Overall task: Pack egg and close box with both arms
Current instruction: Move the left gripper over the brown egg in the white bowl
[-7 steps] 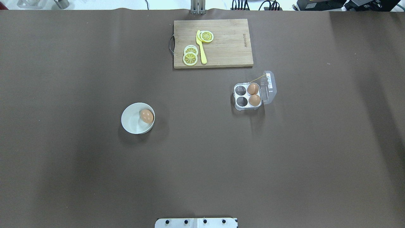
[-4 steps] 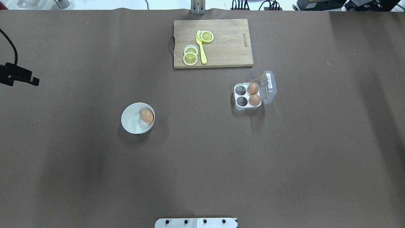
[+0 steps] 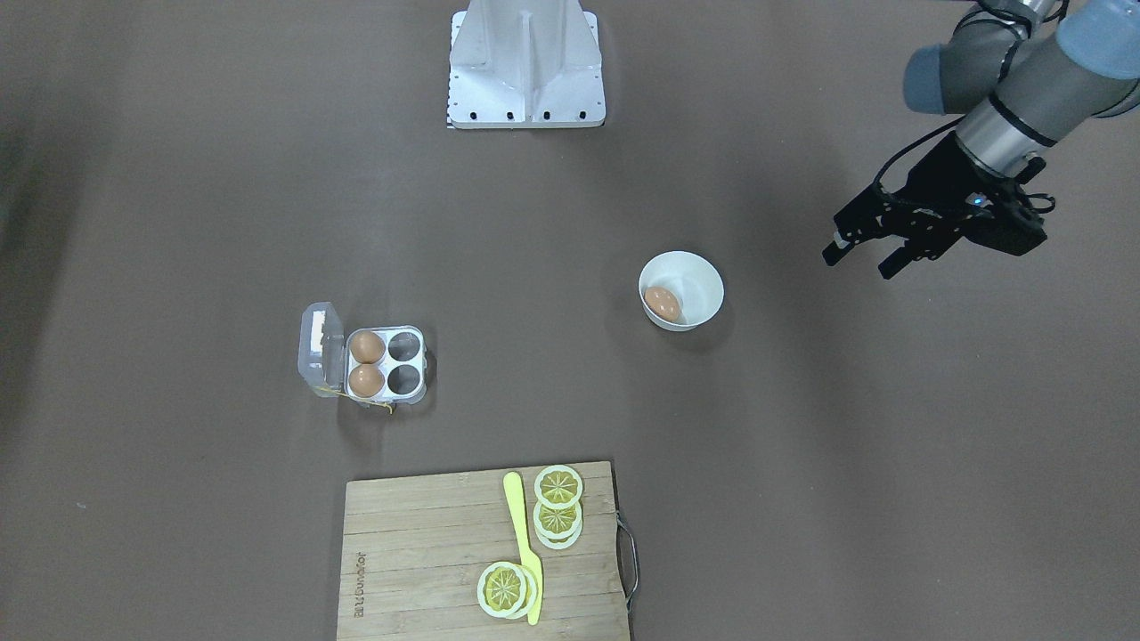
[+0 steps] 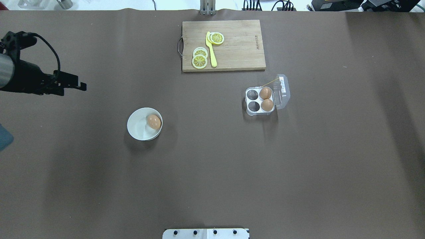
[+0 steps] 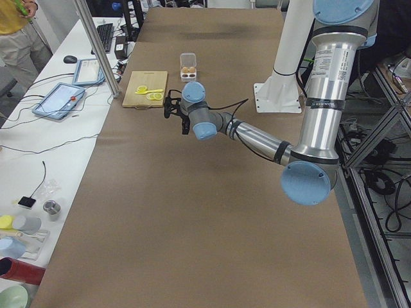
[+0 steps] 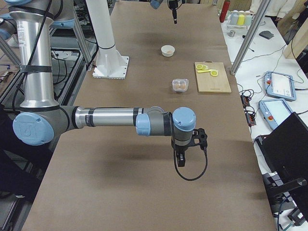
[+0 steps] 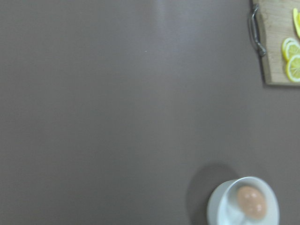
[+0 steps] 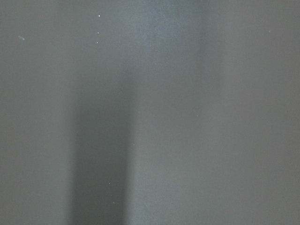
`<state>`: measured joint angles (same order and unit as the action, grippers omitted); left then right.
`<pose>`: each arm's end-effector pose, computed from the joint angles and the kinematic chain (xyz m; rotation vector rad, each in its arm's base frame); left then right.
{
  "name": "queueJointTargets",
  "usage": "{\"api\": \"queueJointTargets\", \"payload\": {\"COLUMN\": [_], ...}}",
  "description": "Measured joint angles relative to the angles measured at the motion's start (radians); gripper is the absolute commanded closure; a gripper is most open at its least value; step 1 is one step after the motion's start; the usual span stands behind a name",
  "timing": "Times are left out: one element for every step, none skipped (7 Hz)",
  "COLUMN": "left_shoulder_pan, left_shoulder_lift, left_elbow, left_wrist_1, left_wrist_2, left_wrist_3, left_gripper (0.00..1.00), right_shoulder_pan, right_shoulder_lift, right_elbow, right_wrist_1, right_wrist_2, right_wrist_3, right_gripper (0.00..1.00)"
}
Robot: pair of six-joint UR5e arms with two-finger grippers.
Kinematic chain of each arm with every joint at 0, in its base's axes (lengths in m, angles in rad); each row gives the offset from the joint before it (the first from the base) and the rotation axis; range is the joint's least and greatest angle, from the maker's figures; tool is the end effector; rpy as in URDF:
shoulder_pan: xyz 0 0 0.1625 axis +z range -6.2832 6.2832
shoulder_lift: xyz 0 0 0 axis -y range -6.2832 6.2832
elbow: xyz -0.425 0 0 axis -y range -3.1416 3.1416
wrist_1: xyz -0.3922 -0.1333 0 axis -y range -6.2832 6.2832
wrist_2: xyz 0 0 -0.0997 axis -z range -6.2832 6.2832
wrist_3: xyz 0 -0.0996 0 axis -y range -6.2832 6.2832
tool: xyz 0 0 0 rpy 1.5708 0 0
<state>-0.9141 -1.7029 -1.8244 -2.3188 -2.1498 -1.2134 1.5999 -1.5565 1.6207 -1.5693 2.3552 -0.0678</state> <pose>0.2655 -0.4735 0.3812 0.2381 1.1865 -0.1592 0.0775 -0.4995 0.6261 0.1002 -0.7803 -0.0624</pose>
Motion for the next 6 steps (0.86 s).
{"api": "queueJointTargets", "payload": {"left_shoulder_pan": [0.084,0.133,0.156,0.165,0.173,0.184], "left_shoulder_lift": [-0.044,-0.129,-0.228,-0.281,-0.311,-0.341], "left_elbow": [-0.011,-0.047,-0.127,-0.199,-0.234,-0.236], "left_wrist_1": [0.053,0.225,0.474,0.641,0.743,0.815], "left_wrist_2": [0.109,0.16,0.173,0.17,0.167,0.167], "left_wrist_3": [-0.047,-0.066,-0.062,-0.05,-0.041,-0.036], "left_gripper": [0.02,0.02,0.02,0.03,0.03,0.03], "right_shoulder_pan": [0.0,0.0,0.0,-0.001,0.0,0.0], "right_shoulder_lift": [-0.001,-0.003,-0.003,-0.002,-0.003,-0.005], "right_elbow": [-0.001,-0.002,-0.004,-0.007,-0.008,-0.008], "right_wrist_1": [0.0,0.0,0.0,0.0,0.0,0.0], "right_wrist_2": [0.0,-0.001,-0.001,-0.001,-0.001,-0.001], "right_wrist_3": [-0.001,-0.001,-0.001,-0.002,-0.002,-0.003], "right_gripper": [0.01,0.01,0.01,0.01,0.01,0.01]}}
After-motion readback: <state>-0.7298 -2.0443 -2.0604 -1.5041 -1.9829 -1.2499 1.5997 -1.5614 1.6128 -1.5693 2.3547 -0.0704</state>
